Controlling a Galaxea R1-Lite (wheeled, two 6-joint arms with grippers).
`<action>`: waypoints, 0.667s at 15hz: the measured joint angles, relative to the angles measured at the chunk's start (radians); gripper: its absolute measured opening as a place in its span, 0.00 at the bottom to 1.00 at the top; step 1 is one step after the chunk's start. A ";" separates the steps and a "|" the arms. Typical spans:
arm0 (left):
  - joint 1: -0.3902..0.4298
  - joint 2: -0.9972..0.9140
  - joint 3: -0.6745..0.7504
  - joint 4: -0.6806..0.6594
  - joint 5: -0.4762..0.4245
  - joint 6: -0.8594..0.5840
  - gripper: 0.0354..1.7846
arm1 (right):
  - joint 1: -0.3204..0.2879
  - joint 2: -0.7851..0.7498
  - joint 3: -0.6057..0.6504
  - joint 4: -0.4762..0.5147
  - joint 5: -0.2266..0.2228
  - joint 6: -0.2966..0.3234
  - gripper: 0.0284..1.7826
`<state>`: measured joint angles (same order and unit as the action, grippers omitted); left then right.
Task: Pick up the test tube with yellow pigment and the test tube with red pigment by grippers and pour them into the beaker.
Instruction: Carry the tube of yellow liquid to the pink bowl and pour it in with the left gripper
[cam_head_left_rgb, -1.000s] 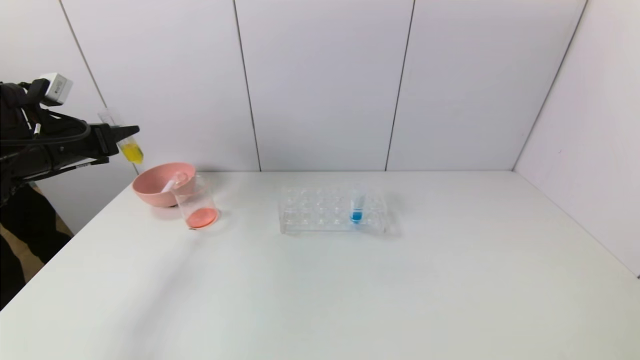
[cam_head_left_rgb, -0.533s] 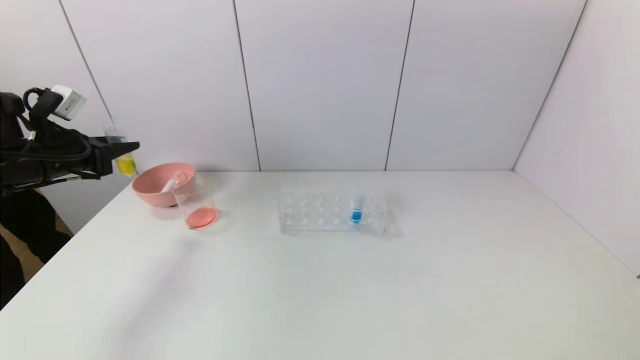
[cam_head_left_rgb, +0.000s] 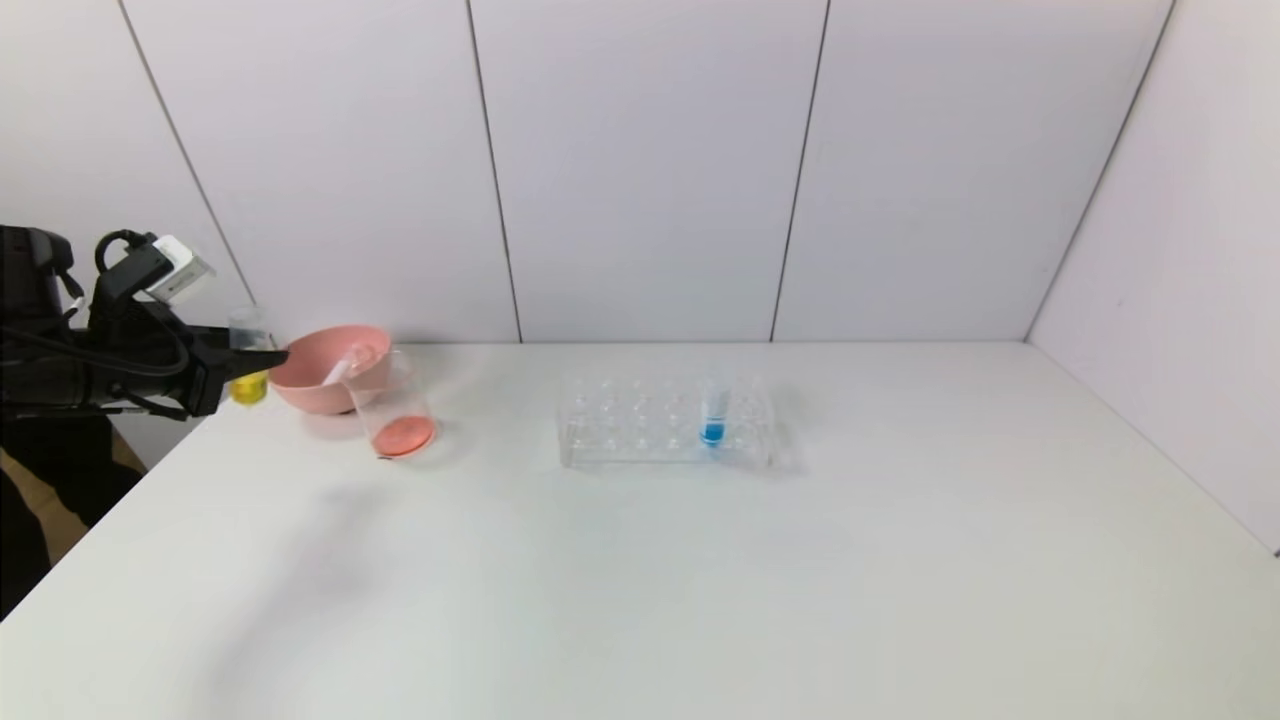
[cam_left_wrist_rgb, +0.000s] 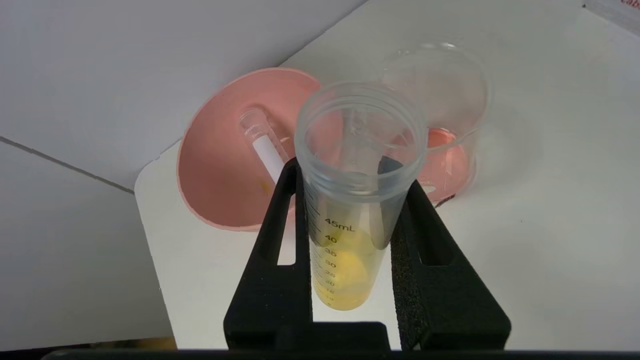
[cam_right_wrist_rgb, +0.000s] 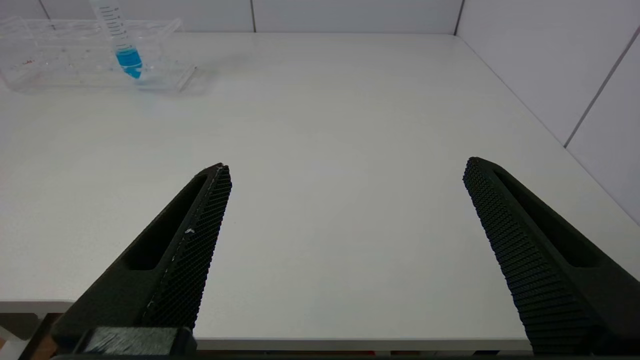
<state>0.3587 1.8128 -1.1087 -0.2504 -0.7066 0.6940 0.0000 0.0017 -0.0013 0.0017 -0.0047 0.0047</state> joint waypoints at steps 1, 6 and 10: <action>0.000 0.007 -0.007 0.014 -0.001 0.030 0.24 | 0.000 0.000 0.000 0.000 0.000 0.000 0.95; 0.003 0.019 -0.086 0.177 0.000 0.187 0.24 | 0.000 0.000 0.000 0.000 0.000 0.000 0.95; 0.004 0.029 -0.184 0.309 0.002 0.291 0.24 | 0.000 0.000 0.000 0.000 0.000 0.000 0.95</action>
<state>0.3628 1.8421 -1.2932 0.0581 -0.7047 0.9855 0.0000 0.0019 -0.0013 0.0017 -0.0043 0.0047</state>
